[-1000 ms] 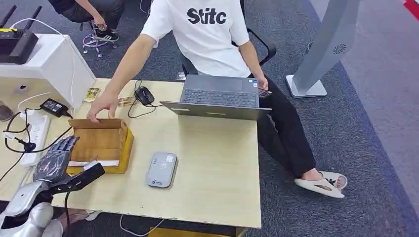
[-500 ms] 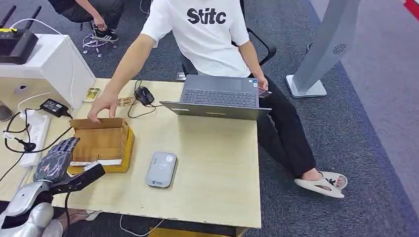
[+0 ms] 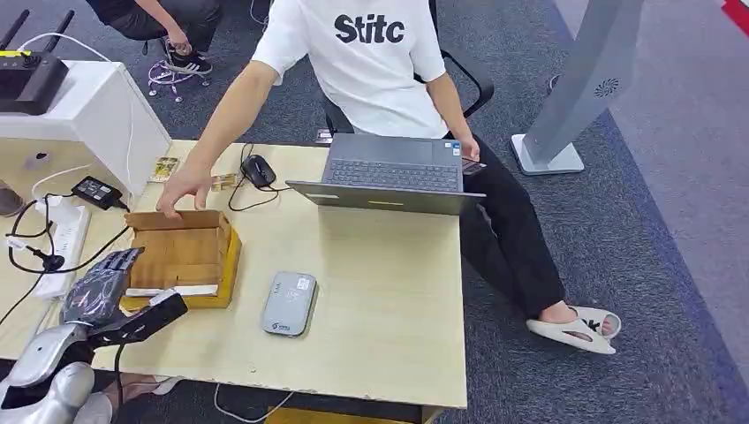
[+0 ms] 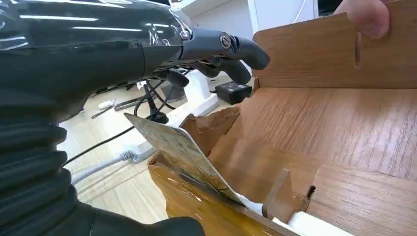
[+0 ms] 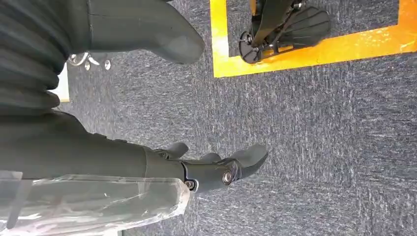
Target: Pass the card to the sensor for recognition and then transmit it.
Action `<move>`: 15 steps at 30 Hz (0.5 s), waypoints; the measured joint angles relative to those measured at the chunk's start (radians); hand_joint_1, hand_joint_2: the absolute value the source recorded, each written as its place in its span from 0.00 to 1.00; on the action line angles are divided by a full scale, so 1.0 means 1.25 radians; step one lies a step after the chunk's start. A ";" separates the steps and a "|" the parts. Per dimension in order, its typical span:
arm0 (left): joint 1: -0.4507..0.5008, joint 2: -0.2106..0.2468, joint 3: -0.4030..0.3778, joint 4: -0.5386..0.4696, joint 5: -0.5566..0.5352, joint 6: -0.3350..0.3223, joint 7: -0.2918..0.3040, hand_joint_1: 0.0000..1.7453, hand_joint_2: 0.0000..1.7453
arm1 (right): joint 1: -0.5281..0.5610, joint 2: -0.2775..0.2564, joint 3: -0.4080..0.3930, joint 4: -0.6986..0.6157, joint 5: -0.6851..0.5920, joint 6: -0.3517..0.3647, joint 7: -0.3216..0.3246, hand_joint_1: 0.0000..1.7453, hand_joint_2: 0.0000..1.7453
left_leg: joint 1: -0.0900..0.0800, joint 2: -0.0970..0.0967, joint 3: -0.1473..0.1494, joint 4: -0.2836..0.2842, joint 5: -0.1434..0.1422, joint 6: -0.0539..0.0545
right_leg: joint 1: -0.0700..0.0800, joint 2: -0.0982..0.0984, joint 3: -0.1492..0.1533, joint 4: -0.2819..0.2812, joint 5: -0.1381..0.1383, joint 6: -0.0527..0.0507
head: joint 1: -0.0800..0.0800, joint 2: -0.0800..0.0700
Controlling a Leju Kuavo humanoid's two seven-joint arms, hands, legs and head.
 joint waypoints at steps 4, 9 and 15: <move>0.000 0.000 -0.001 0.000 0.002 0.000 -0.002 0.23 1.00 | 0.000 0.000 0.000 0.000 0.001 0.001 0.000 0.00 1.00 | 0.000 0.000 0.000 0.000 0.000 0.000 | 0.000 0.000 0.000 0.000 0.000 0.000 | 0.000 0.000; 0.000 0.000 -0.008 0.000 0.003 0.000 -0.007 0.53 1.00 | -0.001 0.000 0.000 0.000 0.005 0.003 0.000 0.00 1.00 | 0.000 0.000 0.000 0.000 0.000 0.000 | 0.000 0.000 0.000 0.000 0.000 0.000 | 0.000 0.000; 0.000 -0.001 -0.014 0.002 0.005 -0.001 -0.011 0.84 1.00 | -0.001 0.000 0.000 0.000 0.007 0.002 0.000 0.00 1.00 | 0.000 0.000 0.000 0.000 0.000 0.000 | 0.000 0.000 0.000 0.000 0.000 0.000 | 0.000 0.000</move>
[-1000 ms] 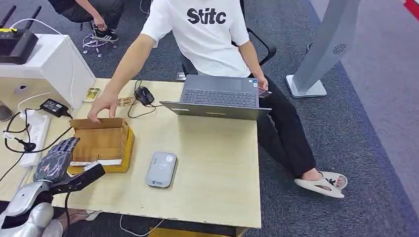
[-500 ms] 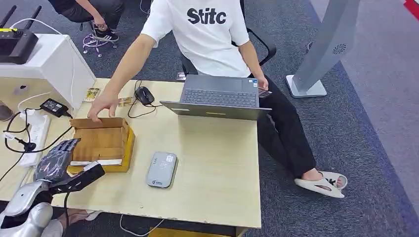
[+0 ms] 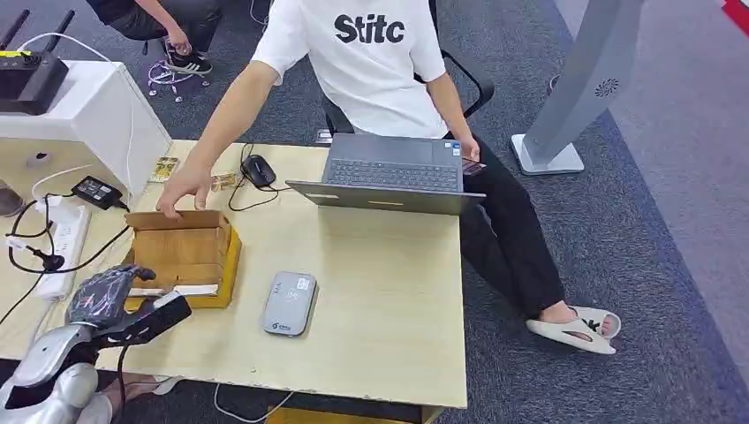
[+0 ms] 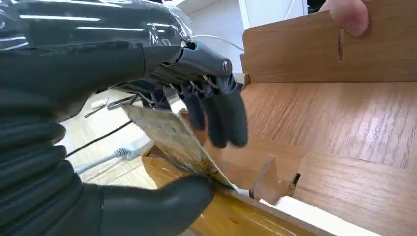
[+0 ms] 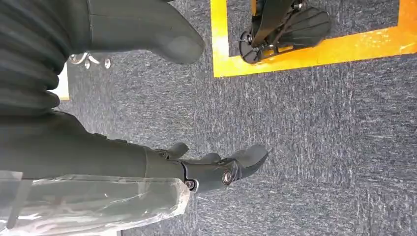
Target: Pass the card to the sensor for recognition and then transmit it.
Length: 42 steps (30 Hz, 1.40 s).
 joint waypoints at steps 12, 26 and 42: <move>-0.004 -0.002 -0.005 0.000 0.001 0.001 -0.004 0.92 1.00 | -0.001 0.000 0.000 0.000 0.003 -0.001 0.000 0.00 1.00 | 0.000 0.001 0.000 0.000 0.000 0.000 | 0.000 0.000 0.000 0.000 0.000 0.000 | 0.000 0.000; -0.042 0.047 -0.007 -0.045 0.031 0.008 -0.013 1.00 1.00 | 0.001 0.000 0.000 0.001 -0.007 -0.009 -0.005 0.00 1.00 | 0.000 0.000 0.000 0.000 0.000 0.000 | 0.000 0.000 0.000 0.000 0.000 0.000 | 0.000 0.000; -0.269 0.149 -0.042 -0.113 -0.117 -0.019 0.096 0.96 1.00 | 0.001 0.000 -0.012 0.001 0.000 -0.011 -0.002 0.00 1.00 | 0.000 0.000 0.000 0.000 0.000 0.000 | 0.000 0.000 0.000 0.000 0.001 0.000 | 0.000 0.000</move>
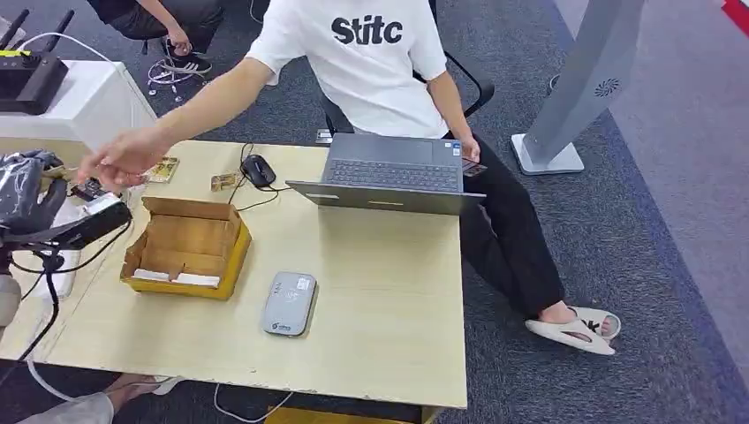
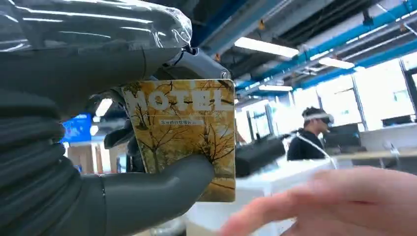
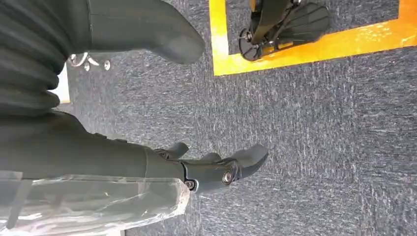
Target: Pass the card to the sensor for recognition and then transmit it.
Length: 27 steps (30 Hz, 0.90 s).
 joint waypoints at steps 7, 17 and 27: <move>-0.072 -0.004 -0.067 0.036 -0.044 0.001 0.005 0.02 1.00 | -0.002 0.000 0.000 0.000 0.016 -0.005 0.006 0.00 1.00 | 0.000 0.000 0.000 0.000 0.000 0.000 | 0.000 0.000 0.000 0.000 0.000 0.000 | 0.000 0.000; -0.077 -0.047 -0.094 0.054 -0.017 0.060 0.030 0.00 1.00 | -0.003 0.000 0.000 0.000 0.012 -0.014 0.005 0.00 1.00 | 0.000 0.001 0.000 0.000 0.000 0.000 | 0.000 0.001 0.000 0.000 0.000 0.000 | 0.000 0.000; 0.286 -0.087 0.077 -0.195 0.124 0.272 -0.064 0.00 1.00 | 0.009 0.013 -0.034 -0.001 -0.029 -0.027 0.002 0.00 1.00 | -0.001 0.008 0.001 0.000 -0.005 0.000 | -0.001 0.009 -0.001 0.000 -0.001 0.000 | -0.001 0.000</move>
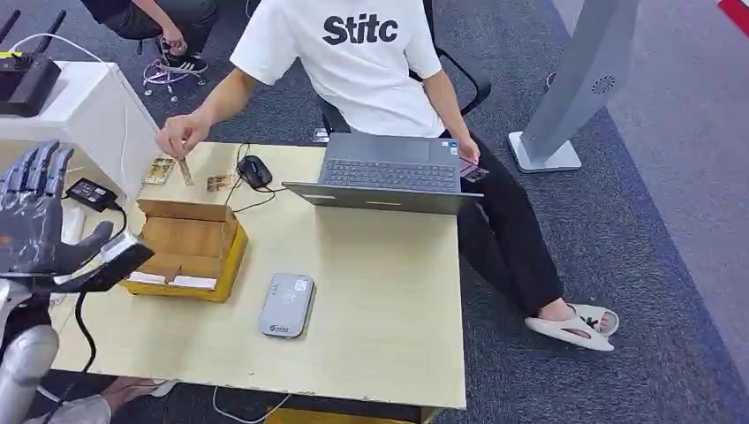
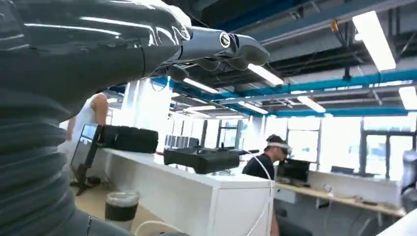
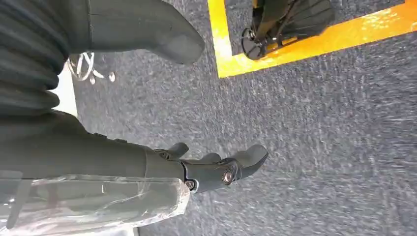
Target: Pass the card to the sensor for recognition and then transmit it.
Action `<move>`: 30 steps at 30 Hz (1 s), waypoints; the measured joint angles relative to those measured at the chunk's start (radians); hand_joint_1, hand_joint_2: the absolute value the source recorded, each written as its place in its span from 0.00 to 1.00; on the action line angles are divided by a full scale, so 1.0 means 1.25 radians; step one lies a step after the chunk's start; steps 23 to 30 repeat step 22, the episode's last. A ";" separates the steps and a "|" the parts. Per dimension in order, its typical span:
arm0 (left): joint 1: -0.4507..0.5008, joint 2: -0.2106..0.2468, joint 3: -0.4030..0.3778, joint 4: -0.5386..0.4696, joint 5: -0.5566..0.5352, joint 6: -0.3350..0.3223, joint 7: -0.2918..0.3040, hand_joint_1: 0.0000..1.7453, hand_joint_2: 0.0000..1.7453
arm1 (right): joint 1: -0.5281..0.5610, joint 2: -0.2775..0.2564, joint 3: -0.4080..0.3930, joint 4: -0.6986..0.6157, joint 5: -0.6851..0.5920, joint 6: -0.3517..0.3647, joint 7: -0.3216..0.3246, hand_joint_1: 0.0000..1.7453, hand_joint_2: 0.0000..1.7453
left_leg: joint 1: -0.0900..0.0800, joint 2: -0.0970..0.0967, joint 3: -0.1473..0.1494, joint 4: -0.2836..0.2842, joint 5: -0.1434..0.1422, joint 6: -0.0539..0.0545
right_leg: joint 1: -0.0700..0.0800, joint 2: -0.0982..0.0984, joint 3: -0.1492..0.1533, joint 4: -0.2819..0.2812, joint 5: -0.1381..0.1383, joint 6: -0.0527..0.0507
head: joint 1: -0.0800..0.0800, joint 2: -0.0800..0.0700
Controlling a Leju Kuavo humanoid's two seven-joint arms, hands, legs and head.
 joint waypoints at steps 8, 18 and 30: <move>0.291 -0.306 0.305 -0.133 0.121 -0.010 -0.288 0.00 1.00 | 0.010 0.019 -0.042 -0.003 -0.015 -0.011 -0.011 0.00 1.00 | -0.001 -0.003 -0.001 0.000 -0.002 0.003 | -0.001 -0.003 0.003 -0.004 -0.002 0.003 | 0.001 0.000; 0.236 -0.576 0.740 0.111 -0.035 -0.127 -0.318 0.00 1.00 | 0.005 0.028 -0.061 -0.007 0.004 -0.013 -0.031 0.00 1.00 | -0.001 -0.005 0.002 0.000 -0.002 0.003 | -0.001 -0.006 0.006 -0.004 -0.002 0.004 | 0.001 0.000; 0.188 -0.585 0.859 0.338 -0.183 -0.038 -0.225 0.00 1.00 | 0.000 0.029 -0.061 -0.004 0.025 -0.013 -0.021 0.00 1.00 | -0.001 -0.007 0.001 0.000 -0.002 0.003 | -0.001 -0.008 0.007 -0.004 -0.002 0.004 | 0.002 0.000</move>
